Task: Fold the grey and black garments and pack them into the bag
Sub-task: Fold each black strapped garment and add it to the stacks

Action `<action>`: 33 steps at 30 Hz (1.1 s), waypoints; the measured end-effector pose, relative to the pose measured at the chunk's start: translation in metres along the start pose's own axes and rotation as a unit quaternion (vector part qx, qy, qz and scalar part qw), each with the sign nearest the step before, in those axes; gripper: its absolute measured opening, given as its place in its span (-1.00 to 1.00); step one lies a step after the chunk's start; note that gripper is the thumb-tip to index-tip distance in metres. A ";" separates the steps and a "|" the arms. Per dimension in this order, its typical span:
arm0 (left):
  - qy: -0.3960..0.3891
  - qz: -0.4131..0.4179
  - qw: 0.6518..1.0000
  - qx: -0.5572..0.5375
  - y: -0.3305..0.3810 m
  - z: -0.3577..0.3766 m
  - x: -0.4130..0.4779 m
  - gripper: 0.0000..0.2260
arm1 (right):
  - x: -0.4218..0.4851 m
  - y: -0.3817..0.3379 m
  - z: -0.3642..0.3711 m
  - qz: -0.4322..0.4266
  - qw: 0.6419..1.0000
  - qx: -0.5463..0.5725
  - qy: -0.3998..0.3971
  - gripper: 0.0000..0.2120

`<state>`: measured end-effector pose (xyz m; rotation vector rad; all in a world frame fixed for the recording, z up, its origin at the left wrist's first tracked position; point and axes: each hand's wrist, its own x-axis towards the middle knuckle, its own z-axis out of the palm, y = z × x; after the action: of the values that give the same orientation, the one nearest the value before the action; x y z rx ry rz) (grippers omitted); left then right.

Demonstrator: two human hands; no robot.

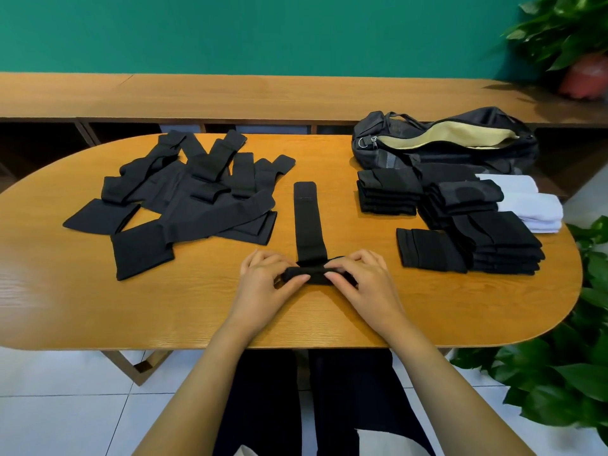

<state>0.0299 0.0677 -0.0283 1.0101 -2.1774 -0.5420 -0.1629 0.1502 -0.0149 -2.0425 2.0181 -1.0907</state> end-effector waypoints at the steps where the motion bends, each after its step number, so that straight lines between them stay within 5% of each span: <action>1: 0.004 -0.007 1.000 0.000 -0.001 0.001 0.000 -0.65 | 0.000 0.000 -0.001 -0.009 1.000 -0.001 0.003 -0.71; 11: -0.011 -0.024 0.999 -0.022 0.003 -0.003 -0.001 -0.59 | 0.000 0.005 0.001 0.054 0.998 -0.010 0.023 -0.77; 19: 0.005 -0.085 0.994 -0.074 0.006 -0.007 -0.001 -0.87 | 0.001 -0.002 -0.004 0.043 0.999 0.005 -0.022 -0.65; 23: 0.007 -0.119 0.987 -0.111 0.005 -0.007 0.000 -0.79 | 0.002 0.002 -0.001 0.059 0.998 -0.012 -0.021 -0.74; 30: 0.029 -0.086 0.996 -0.025 -0.001 -0.005 0.000 -0.82 | 0.003 0.010 0.003 0.139 0.990 0.003 -0.014 -0.77; 33: 0.053 -0.102 0.992 -0.046 0.003 -0.005 0.000 -0.64 | 0.002 0.007 0.000 0.144 0.989 0.007 -0.009 -0.85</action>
<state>0.0322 0.0692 -0.0235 1.1920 -1.9494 -0.6603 -0.1691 0.1469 -0.0179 -1.6755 2.1994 -1.0211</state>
